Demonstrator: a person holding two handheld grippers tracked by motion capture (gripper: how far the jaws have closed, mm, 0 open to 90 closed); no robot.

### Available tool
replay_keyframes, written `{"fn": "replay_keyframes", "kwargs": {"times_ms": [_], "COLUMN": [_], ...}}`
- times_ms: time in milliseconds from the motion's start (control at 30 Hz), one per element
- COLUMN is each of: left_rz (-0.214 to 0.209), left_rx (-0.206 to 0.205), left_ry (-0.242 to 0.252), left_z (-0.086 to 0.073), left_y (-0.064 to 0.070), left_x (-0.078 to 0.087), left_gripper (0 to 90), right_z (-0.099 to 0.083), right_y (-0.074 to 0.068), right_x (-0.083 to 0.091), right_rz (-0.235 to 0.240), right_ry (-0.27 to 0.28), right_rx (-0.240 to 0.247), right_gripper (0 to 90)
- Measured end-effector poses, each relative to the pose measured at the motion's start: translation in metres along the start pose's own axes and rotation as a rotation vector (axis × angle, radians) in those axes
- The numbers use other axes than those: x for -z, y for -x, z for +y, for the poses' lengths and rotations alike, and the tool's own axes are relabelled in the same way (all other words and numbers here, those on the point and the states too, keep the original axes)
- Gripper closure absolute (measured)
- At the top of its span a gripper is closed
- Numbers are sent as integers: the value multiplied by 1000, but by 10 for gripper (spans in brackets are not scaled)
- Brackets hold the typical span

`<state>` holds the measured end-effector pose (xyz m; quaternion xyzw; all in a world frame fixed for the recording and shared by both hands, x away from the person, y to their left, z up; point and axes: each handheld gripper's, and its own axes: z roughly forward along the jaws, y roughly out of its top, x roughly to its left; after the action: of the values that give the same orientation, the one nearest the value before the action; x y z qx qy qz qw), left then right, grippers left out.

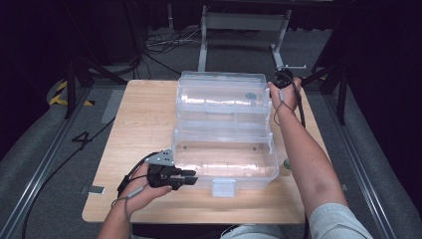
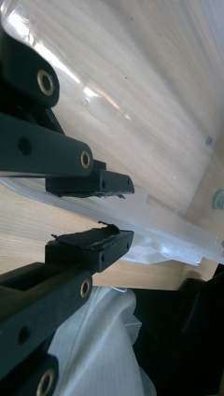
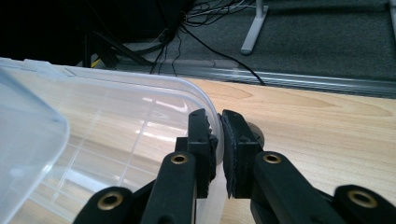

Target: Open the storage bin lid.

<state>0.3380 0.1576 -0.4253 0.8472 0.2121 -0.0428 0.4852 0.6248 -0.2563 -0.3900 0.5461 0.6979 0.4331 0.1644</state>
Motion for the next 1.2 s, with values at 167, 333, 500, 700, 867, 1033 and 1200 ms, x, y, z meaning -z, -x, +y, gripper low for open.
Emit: {"fn": "replay_keyframes", "kwargs": {"times_ms": [167, 333, 500, 700, 867, 1033, 1200], "left_rz": [0, -2, -12, 3, 15, 15, -12], "left_rx": [-1, 2, 19, 4, -6, -2, 24], "left_ry": [1, -2, -19, -60, -74, -76, -35], "left_z": [0, 0, 3, 6, 11, 12, 15], "left_y": [0, 0, -1, 1, 4, 5, 7], "left_x": [0, 0, 0, 0, 2, 4, 11], "left_gripper": [726, 726, 725, 716, 681, 658, 649], "right_z": [0, 0, 0, 1, -6, -21, -33], "right_y": [2, 3, 4, 3, 2, -10, -23], "right_x": [-1, 1, 14, 34, 66, 93, 117], "right_rz": [10, 11, 20, 25, 55, 87, 150], "right_ry": [-2, 10, 59, 105, 188, 210, 244], "right_rx": [-5, 18, 46, 92, 129, 203, 247], "right_gripper": [821, 737, 681, 645, 602, 598, 586]}}
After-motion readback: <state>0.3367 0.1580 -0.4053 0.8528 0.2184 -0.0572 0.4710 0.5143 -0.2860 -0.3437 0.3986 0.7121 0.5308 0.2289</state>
